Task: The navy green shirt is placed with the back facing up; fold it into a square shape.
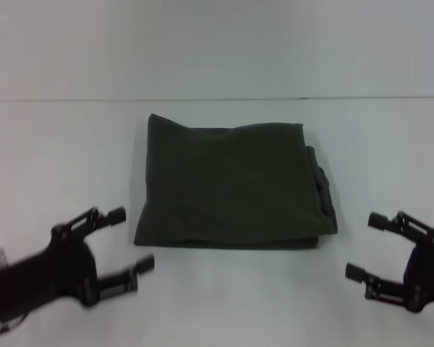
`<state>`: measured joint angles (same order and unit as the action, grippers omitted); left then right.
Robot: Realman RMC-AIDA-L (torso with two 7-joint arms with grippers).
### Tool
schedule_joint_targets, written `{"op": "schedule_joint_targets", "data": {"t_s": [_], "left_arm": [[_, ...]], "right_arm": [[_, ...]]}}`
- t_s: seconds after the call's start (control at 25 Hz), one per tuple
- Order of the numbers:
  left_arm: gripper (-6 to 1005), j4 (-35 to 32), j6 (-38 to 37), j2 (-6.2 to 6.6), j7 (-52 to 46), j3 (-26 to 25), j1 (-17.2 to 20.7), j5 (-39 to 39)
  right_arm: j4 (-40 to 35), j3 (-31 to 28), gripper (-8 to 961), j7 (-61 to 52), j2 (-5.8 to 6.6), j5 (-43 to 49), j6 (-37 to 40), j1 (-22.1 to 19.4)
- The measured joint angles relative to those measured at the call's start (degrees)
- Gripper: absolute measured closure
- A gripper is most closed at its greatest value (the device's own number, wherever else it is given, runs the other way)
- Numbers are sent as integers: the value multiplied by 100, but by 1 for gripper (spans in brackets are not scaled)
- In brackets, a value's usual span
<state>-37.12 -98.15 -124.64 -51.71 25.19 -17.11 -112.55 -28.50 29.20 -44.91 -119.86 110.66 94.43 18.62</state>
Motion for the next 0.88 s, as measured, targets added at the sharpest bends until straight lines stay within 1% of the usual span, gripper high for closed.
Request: {"op": "schedule_joint_targets", "data": {"t_s": [0.12,0.28,0.32,0.4,0.88], "left_arm": [[185,369,-139,-1,785,-206,250,-271],[59,684,-76,-4,1180,-687,398,-706],[59,725,-66,-4,1222,-816,416,-771],[58,745,-61,-4,1265,-889,421,-844],[58,770,55,-7,1179,-919,380,-922]], "right_arm": [[296,2,26,264,0,-1,-139,-147],[593,-34,26,692,-2,-5,-354,-371],[618,-45,26,748,-3,-16,-369,-390],[648,-66,26,800,-2,-28,-392,-401],[653,-73,26,816,-3,-2,-503,-351]]}}
